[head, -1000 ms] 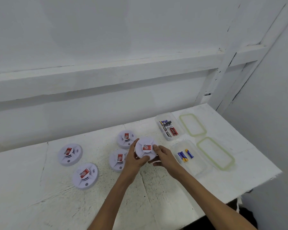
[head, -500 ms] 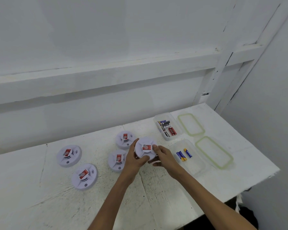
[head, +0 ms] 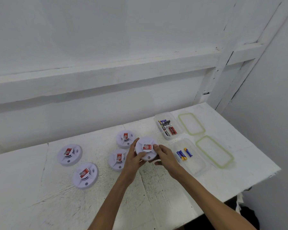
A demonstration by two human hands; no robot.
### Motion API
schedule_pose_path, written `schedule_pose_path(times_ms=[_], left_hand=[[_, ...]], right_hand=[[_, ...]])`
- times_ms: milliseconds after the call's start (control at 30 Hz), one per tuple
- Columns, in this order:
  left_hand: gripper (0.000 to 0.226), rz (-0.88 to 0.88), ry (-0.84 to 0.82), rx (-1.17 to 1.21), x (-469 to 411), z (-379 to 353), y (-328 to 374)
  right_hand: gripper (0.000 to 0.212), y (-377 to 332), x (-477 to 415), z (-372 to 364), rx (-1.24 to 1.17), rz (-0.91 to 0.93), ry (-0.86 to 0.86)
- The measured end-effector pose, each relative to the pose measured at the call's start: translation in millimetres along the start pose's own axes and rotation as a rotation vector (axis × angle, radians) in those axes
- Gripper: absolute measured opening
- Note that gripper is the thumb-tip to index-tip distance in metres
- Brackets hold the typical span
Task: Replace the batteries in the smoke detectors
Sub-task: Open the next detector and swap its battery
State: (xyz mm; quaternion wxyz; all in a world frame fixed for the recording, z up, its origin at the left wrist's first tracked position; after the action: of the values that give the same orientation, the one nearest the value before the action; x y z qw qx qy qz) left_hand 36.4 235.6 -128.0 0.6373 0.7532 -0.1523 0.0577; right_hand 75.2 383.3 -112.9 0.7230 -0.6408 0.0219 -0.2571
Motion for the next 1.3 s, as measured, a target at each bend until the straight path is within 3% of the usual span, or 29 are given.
schedule_pose_path(times_ms=[233,1300], left_hand=[[0.042,0.072,0.051,0.095,0.8,2.5,3.3],[0.040,0.025,0.069,0.068,-4.5,4.2,1.0]], right_hand=[[0.037,0.1,-3.2,-2.6,0.015,0.005,0.012],[0.038,1.7,-4.4,-5.8,-0.001,-0.030,-0.003]])
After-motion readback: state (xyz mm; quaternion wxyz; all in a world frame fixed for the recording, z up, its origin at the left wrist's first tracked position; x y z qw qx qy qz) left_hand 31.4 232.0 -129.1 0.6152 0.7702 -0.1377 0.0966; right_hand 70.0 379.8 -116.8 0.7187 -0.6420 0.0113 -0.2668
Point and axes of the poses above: each hand's wrist, its own x-axis away from the middle knuckle, its own z-axis out of the back of the hand, y = z × x, the point moved 5 cm from there along -x, towards the middle knuckle, and after that the axes turned 10 degrees about y, right-handed, at the moved point
